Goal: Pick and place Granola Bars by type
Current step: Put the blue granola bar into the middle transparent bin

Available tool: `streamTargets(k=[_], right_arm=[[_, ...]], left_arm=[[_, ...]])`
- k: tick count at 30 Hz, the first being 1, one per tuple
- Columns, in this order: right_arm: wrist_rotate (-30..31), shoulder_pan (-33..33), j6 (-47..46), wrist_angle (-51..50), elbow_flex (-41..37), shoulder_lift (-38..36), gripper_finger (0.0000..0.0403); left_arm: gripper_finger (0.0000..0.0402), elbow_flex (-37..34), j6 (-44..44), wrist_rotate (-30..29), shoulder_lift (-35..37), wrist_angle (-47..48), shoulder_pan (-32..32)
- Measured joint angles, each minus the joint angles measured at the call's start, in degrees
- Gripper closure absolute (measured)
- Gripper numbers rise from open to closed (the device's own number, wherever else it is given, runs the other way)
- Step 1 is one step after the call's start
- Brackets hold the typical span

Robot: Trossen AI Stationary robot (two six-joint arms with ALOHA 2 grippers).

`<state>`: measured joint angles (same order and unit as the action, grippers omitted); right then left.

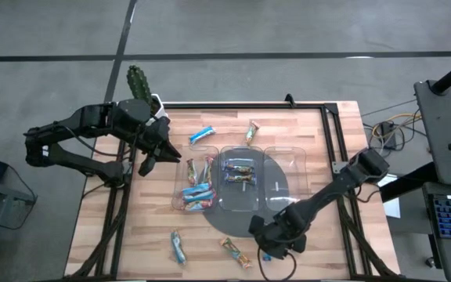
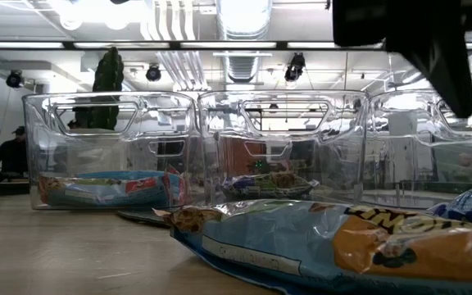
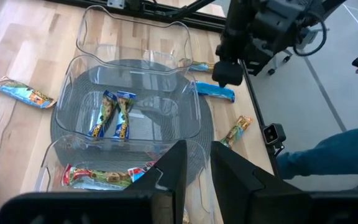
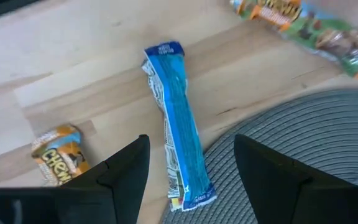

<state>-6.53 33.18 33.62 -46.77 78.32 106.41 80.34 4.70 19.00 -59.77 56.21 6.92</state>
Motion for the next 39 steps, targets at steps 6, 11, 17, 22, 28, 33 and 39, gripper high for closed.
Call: streamTargets(k=[6,11,17,22,28,33,39], right_arm=[[0.05,-0.04,-0.03,0.6,0.0,3.36,0.0179],[0.05,-0.02,-0.21,0.68,0.0,7.07,0.0179],[0.07,-0.04,-0.49,0.63,0.08,9.93,0.0179],[0.03,-0.04,-0.21,0.78,0.09,10.09,0.0194],[0.19,-0.08,-0.44,1.22,0.09,10.09,0.0258],[0.21,-0.12,-1.92,1.24,0.09,10.09,0.0318],[-0.61,-0.08,-2.18,0.37,0.13,9.7,0.0353]], left_arm=[[0.0347,0.0,-0.03,0.0,0.0,-0.02,0.0],[0.0347,0.0,-0.28,0.0,0.0,-0.04,0.0],[0.0347,0.0,-0.36,0.0,0.0,-0.02,0.0],[0.0347,0.0,-0.38,0.0,0.0,0.0,0.0],[0.0347,0.0,-0.43,0.0,0.0,0.0,0.0],[0.0347,0.0,-0.41,0.0,0.0,0.0,0.0],[0.0347,0.0,-0.34,0.0,0.0,0.01,0.0]])
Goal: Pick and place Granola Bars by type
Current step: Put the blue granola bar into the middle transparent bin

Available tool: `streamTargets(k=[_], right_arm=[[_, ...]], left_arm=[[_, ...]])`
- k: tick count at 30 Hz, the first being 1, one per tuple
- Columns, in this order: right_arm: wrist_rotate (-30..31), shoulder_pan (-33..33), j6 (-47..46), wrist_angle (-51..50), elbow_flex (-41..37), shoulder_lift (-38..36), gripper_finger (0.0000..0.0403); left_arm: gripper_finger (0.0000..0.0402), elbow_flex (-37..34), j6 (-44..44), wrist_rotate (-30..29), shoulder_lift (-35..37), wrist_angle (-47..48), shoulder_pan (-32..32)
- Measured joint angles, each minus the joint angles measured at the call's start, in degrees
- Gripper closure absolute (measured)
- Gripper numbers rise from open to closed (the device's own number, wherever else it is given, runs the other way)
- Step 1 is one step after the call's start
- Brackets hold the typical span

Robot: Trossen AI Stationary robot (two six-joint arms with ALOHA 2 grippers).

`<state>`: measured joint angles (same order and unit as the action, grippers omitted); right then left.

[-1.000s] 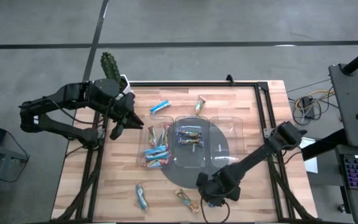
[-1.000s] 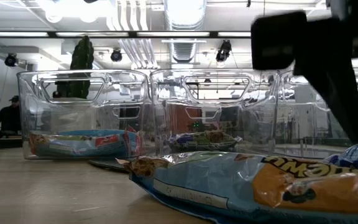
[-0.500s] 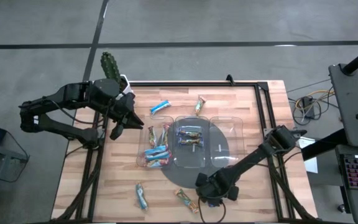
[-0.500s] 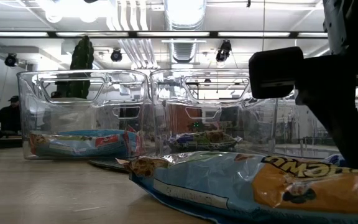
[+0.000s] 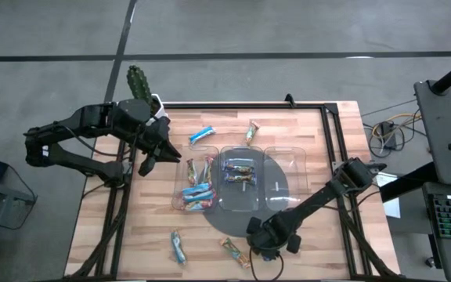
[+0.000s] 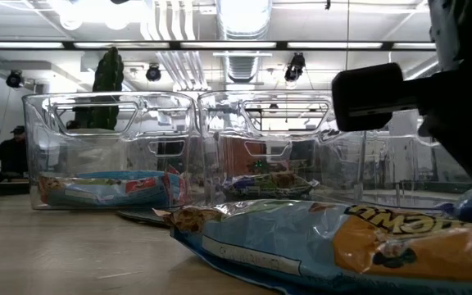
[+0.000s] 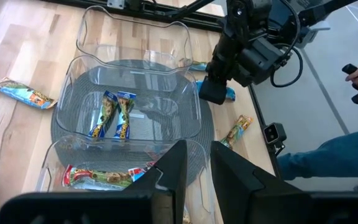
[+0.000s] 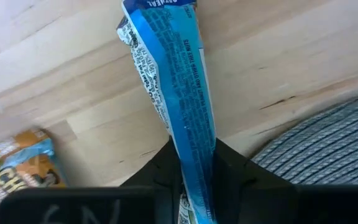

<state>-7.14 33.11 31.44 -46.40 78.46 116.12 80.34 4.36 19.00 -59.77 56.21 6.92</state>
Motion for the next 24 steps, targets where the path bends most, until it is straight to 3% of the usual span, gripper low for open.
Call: streamTargets(k=[12,19,24], right_arm=[[1.51,-0.26,-8.63,-1.84,2.24,-11.23,0.0353],[10.98,-2.42,-17.95,-1.81,5.55,-19.44,0.0358],[13.58,-6.99,-22.43,-1.1,7.76,-23.21,0.0355]], left_arm=[[0.0347,0.0,0.09,0.0,-0.02,0.01,0.0],[0.0347,0.0,0.14,0.0,-0.02,-0.11,0.0],[0.0347,0.0,0.15,0.0,-0.02,-0.27,0.0]])
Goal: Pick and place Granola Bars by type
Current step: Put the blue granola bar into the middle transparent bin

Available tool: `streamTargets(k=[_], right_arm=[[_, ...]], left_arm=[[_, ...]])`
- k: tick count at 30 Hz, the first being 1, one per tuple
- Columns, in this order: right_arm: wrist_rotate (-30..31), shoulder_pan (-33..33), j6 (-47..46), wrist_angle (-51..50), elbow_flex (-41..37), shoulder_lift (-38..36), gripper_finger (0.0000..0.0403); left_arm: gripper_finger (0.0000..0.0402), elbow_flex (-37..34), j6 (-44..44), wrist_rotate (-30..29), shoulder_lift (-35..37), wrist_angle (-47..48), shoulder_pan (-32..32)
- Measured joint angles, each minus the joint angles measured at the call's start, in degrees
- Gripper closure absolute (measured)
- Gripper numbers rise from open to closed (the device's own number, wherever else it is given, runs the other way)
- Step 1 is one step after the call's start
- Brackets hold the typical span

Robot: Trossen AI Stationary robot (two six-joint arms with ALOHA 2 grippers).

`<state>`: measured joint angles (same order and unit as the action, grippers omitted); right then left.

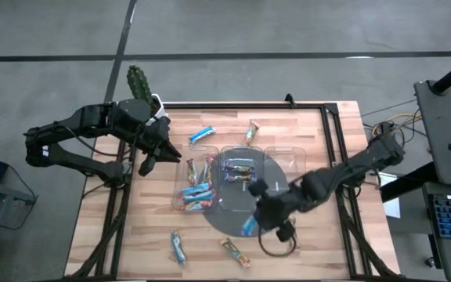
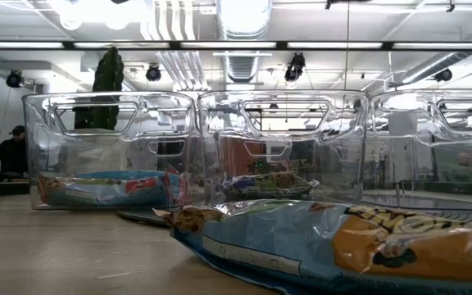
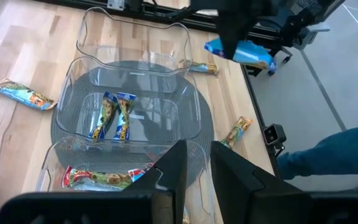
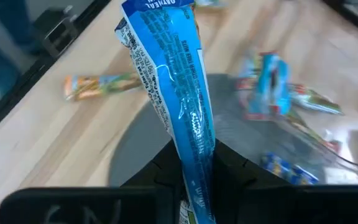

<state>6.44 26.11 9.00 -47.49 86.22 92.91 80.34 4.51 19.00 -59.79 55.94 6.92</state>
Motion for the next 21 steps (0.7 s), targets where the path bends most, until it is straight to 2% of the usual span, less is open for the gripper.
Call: streamTargets(k=[7,21], right_arm=[[-0.33,-8.04,-5.76,0.38,2.75,-0.98,0.0358],[-1.12,-15.56,-14.68,-0.17,3.41,9.09,0.0358]], left_arm=[[0.0347,0.0,0.0,0.0,0.0,-0.42,0.0],[0.0347,0.0,0.0,-0.14,0.0,-0.65,0.0]])
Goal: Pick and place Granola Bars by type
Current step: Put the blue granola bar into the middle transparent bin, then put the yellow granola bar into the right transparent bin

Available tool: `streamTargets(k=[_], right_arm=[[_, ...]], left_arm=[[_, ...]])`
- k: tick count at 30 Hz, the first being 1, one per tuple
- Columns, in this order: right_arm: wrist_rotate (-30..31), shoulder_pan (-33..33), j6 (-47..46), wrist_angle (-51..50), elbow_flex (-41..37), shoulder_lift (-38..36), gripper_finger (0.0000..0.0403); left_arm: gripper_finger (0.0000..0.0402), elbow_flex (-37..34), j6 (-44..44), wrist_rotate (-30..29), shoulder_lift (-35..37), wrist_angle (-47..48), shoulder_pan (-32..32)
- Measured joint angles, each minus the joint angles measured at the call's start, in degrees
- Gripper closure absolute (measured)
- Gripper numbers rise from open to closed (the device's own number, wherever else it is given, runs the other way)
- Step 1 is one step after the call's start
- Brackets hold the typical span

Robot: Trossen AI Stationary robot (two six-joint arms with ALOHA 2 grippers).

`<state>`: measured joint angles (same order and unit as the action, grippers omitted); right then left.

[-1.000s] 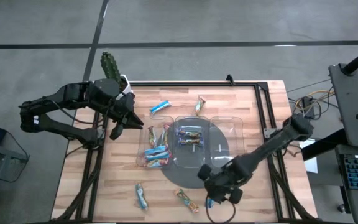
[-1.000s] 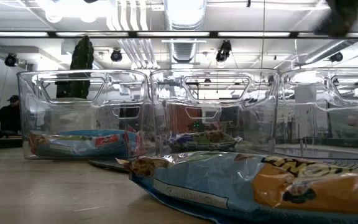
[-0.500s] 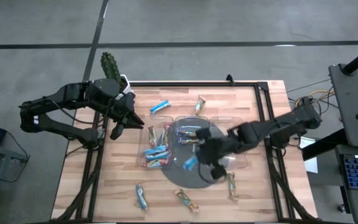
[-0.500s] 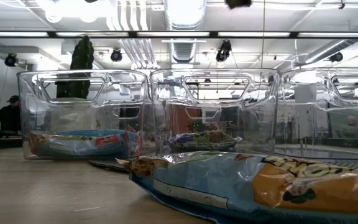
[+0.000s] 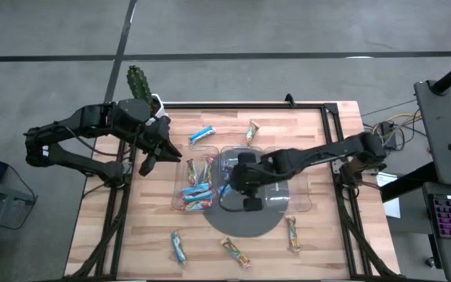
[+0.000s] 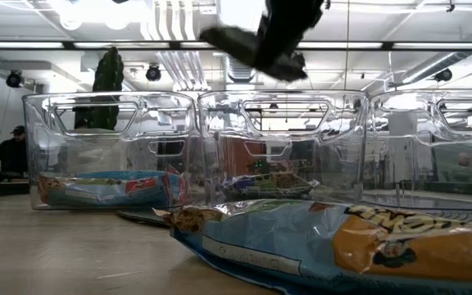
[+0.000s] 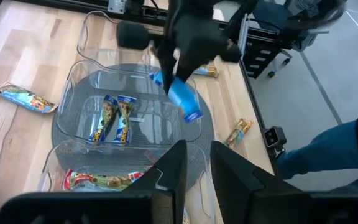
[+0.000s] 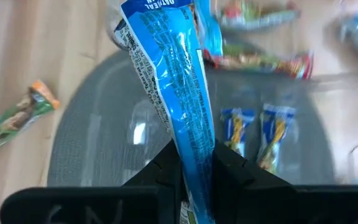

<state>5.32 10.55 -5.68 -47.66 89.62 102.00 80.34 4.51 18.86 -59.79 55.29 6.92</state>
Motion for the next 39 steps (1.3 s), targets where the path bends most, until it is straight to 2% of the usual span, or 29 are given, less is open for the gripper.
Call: streamTargets(k=[8,12,28,39], right_arm=[[-2.51,-0.16,-1.34,-3.1,-0.02,3.71,0.0359],[-2.35,-0.62,-5.02,-5.74,-0.22,3.91,0.0359],[-3.06,-1.44,-14.51,-4.83,-0.04,3.74,0.0358],[-4.39,-1.84,-18.18,-5.18,-0.04,3.82,0.0298]], left_arm=[[0.0347,0.0,0.02,-0.95,0.0,0.01,0.02],[0.0347,0.0,0.02,-0.95,0.0,0.01,0.02],[0.0347,0.0,0.08,-0.96,-0.2,0.0,0.02],[0.0347,0.0,0.46,-0.97,-0.2,0.02,0.02]])
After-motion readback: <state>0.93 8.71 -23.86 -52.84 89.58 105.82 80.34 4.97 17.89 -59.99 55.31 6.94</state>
